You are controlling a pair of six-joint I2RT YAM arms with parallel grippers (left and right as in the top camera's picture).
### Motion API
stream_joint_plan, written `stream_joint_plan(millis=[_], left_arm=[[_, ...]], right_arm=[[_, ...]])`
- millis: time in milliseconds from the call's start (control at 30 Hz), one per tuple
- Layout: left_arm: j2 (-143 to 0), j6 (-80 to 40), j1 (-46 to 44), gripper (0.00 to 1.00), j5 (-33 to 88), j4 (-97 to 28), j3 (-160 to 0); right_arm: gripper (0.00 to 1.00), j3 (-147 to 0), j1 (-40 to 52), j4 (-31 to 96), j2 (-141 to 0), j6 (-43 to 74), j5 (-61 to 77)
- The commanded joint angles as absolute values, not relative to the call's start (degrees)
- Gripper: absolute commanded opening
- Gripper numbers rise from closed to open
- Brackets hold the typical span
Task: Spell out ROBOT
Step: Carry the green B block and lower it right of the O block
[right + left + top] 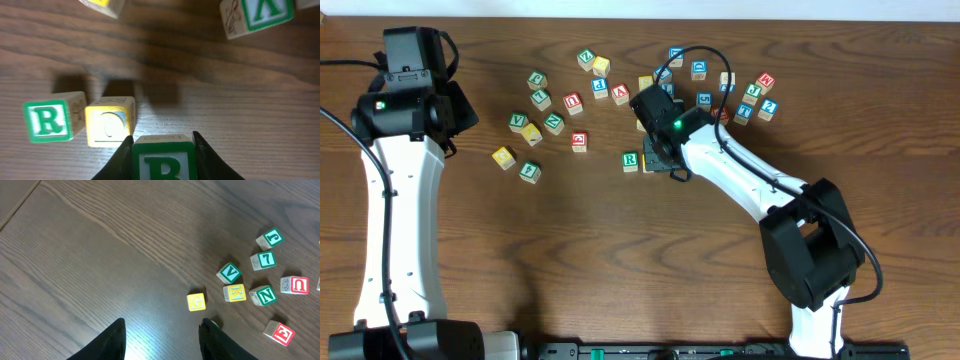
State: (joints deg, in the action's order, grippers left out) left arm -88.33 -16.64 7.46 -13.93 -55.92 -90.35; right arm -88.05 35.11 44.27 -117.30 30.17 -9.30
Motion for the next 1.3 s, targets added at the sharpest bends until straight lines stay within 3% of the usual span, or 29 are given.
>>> stream_joint_plan(millis=[0,1000,1267], left_arm=[[-87.77,-16.58,7.7,0.47,-15.07,-56.05,-89.41],[-87.77,-18.09,7.7,0.46,-15.05,-55.2,-89.41],[-87.77,-18.06,7.7,0.46,-15.05,-55.2,-89.41]], right_arm=[[0.19,-86.76,34.68,42.94,-117.45,31.29,-9.52],[0.23,-84.58,30.13,34.68,-121.12,29.71,-2.2],[0.33,-84.75,30.2,35.24,-121.14,29.71,-2.2]])
